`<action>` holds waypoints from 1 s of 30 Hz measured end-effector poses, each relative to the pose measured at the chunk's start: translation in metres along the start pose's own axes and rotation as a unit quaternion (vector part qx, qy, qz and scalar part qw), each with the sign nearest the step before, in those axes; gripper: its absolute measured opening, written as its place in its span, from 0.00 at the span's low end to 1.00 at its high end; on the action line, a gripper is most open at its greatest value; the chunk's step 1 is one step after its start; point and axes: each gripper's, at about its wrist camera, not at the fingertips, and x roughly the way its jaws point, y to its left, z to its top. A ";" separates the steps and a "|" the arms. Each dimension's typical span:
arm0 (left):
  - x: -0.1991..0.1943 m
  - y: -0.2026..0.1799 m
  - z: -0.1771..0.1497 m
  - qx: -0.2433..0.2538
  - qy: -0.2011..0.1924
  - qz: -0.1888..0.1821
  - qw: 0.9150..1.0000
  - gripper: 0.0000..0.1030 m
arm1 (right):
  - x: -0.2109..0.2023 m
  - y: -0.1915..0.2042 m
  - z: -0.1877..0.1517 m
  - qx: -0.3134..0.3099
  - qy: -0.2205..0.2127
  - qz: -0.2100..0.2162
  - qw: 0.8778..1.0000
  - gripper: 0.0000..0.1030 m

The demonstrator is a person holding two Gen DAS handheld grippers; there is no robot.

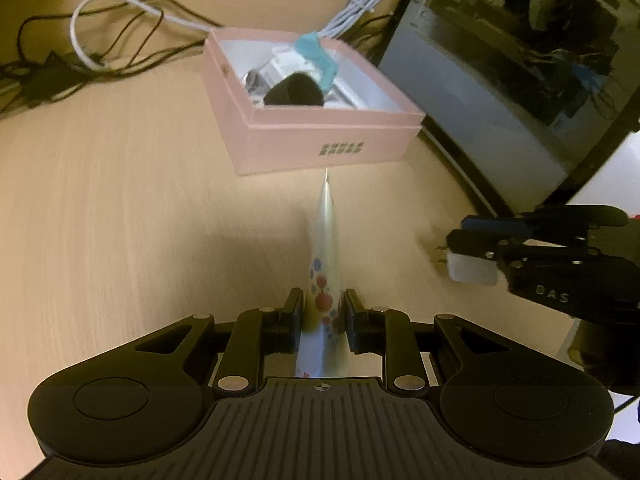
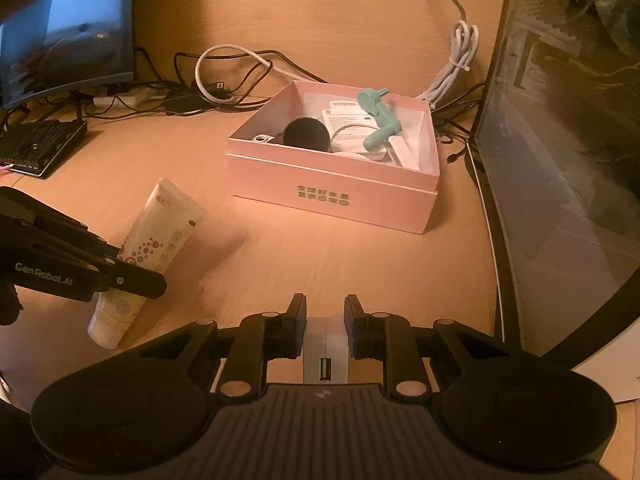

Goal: Organize rigid objects
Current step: 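Carry the tube and wall plug into the pink box, opening both grippers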

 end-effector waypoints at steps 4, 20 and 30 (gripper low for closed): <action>-0.016 -0.005 0.010 0.007 -0.030 -0.019 0.999 0.23 | -0.005 -0.001 0.006 0.005 -0.011 0.004 1.000 0.19; 0.031 0.004 0.221 -0.042 -0.072 -0.040 0.996 0.25 | 0.020 -0.051 0.153 0.040 -0.131 -0.005 0.991 0.24; 0.046 0.045 0.171 -0.079 -0.053 0.015 0.995 0.26 | 0.054 -0.053 0.086 0.067 -0.067 -0.009 0.995 0.40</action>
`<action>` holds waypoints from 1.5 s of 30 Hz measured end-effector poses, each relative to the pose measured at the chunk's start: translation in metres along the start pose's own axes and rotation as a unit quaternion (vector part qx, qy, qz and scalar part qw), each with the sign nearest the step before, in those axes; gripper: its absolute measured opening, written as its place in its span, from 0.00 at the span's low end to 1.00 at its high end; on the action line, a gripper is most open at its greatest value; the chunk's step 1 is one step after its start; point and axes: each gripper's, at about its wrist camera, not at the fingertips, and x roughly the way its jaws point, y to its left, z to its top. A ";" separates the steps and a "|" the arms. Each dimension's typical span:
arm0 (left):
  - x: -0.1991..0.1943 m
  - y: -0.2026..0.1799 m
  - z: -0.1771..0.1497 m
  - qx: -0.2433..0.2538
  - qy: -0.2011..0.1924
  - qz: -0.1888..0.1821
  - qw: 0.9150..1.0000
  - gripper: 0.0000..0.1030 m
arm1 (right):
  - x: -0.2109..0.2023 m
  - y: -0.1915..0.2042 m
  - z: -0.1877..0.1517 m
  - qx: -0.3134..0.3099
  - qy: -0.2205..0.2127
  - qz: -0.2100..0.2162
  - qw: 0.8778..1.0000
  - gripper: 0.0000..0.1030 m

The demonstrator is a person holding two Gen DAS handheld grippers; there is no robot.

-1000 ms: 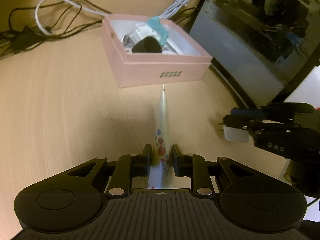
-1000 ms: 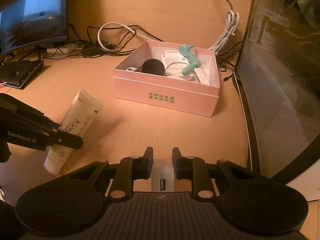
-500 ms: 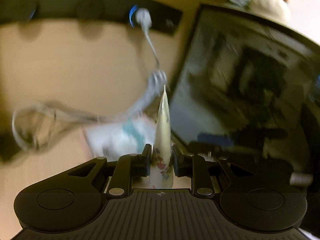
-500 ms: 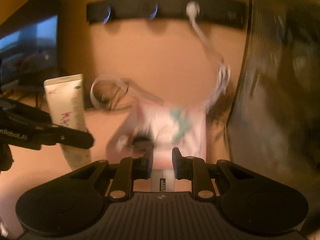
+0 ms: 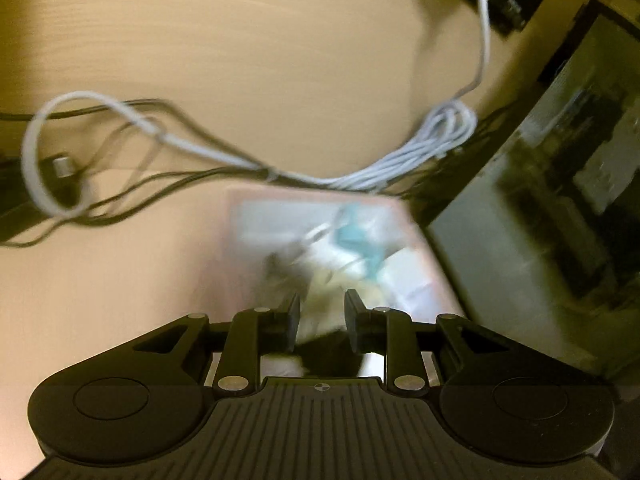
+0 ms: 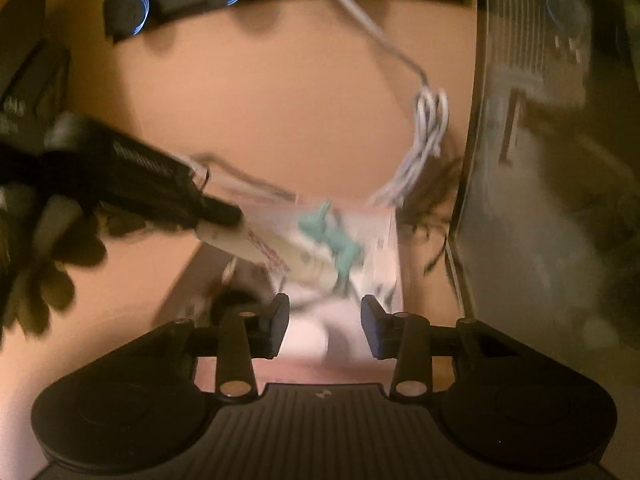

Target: Organize rigid objects

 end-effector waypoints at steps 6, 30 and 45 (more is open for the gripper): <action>-0.027 0.021 -0.026 -0.030 -0.031 0.022 0.999 0.26 | -0.002 0.013 -0.032 -0.001 0.022 -0.007 1.000 0.44; -0.040 -0.008 -0.175 0.064 -0.036 0.178 0.981 0.29 | 0.001 0.042 -0.099 0.027 0.077 -0.077 0.994 0.76; -0.010 -0.042 -0.190 0.072 -0.119 0.203 0.969 0.48 | 0.012 0.034 -0.107 0.043 0.025 -0.086 0.995 1.00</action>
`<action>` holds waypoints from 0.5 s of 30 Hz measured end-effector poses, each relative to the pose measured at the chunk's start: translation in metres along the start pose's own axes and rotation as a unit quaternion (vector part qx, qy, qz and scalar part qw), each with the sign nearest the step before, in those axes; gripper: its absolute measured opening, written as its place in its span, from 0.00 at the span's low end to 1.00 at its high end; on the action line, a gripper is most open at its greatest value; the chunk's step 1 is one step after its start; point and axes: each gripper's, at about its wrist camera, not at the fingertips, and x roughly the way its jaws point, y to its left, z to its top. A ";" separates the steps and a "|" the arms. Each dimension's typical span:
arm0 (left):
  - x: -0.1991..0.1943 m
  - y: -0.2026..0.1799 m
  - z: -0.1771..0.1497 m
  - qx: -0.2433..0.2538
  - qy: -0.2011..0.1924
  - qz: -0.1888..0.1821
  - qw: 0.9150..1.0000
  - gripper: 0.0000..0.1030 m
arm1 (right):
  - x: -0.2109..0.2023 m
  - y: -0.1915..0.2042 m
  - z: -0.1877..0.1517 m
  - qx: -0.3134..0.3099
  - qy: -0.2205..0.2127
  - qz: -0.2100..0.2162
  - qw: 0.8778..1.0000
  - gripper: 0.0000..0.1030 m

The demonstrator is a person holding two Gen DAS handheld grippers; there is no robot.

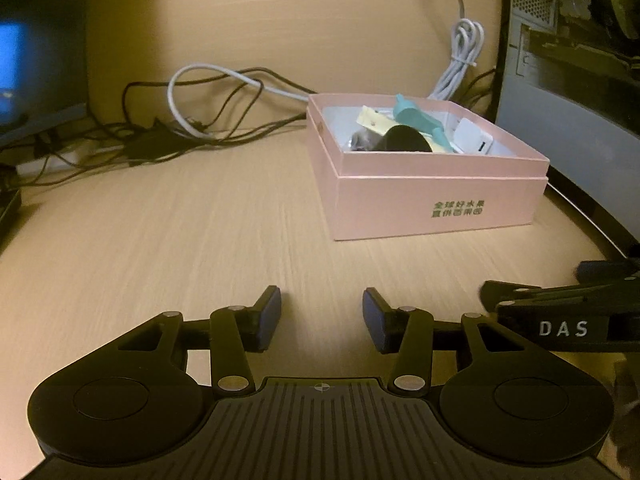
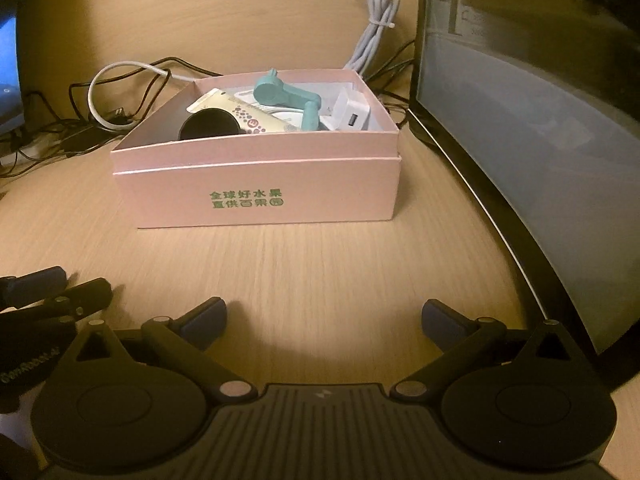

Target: Organize rigid objects

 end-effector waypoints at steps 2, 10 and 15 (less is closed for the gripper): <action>0.001 0.000 0.000 0.000 0.000 0.000 1.000 0.48 | 0.002 0.000 0.001 -0.008 -0.007 0.007 1.000 1.00; 0.000 -0.001 0.000 0.001 0.000 0.001 1.000 0.49 | 0.002 0.003 -0.001 -0.005 -0.020 0.007 1.000 1.00; 0.001 0.000 0.000 0.001 0.000 0.001 1.000 0.49 | 0.002 0.003 -0.001 -0.005 -0.020 0.007 1.000 1.00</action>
